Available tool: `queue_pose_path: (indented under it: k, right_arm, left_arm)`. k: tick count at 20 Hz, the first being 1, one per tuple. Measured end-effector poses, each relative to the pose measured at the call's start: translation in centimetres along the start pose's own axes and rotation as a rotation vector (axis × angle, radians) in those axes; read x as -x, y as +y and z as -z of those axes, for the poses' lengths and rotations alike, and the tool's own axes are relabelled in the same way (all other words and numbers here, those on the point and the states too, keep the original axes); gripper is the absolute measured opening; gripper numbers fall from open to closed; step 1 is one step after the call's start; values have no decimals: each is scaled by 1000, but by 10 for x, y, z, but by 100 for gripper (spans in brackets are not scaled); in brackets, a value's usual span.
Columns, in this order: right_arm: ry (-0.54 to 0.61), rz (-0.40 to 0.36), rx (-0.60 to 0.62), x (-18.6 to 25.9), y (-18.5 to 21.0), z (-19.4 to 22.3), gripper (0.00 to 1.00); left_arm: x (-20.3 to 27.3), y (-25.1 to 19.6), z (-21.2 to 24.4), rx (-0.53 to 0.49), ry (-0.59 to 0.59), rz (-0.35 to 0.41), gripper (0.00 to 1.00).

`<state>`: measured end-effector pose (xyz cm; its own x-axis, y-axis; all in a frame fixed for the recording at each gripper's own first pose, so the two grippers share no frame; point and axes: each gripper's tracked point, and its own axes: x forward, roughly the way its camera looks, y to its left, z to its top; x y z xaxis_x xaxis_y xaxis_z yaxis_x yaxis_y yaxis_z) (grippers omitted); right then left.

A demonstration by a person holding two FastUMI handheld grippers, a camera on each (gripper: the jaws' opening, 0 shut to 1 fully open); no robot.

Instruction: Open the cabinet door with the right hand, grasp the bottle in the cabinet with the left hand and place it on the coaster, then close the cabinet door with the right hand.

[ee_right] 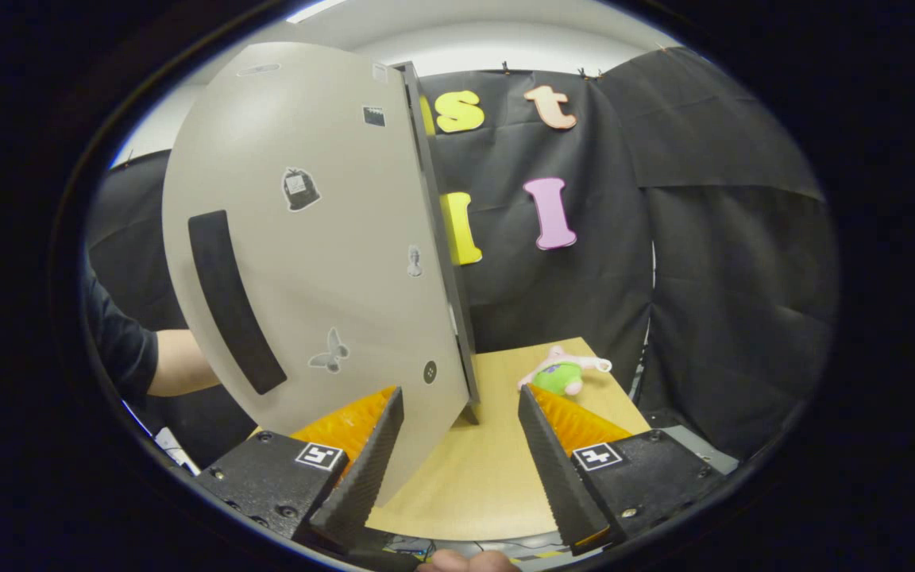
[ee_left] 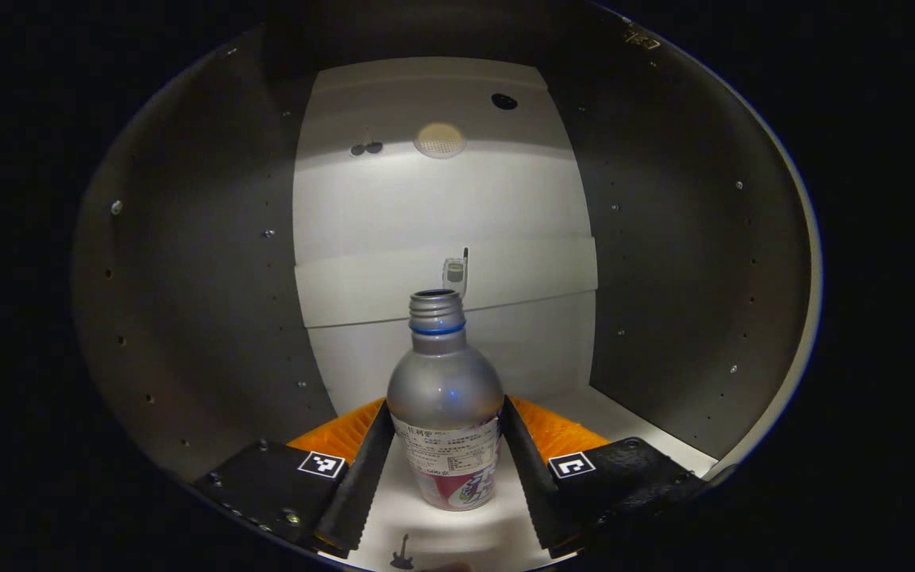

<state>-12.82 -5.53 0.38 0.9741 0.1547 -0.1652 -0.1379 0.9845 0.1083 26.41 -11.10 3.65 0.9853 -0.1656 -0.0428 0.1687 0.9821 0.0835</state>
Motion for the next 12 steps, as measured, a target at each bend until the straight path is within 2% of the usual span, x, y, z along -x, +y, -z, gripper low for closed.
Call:
queue_pose_path:
  k: [5,9,12]
  right_arm:
    - [8,-25,-10,-3,6,3,90]
    - [7,-52,-6,-7,13,2,90]
    - [5,-67,1,-8,19,1,90]
  left_arm:
    - [38,8,-11,10,-11,-4,78]
    - [78,14,-12,45,3,21,78]
    - [111,25,-11,20,-7,23,78]
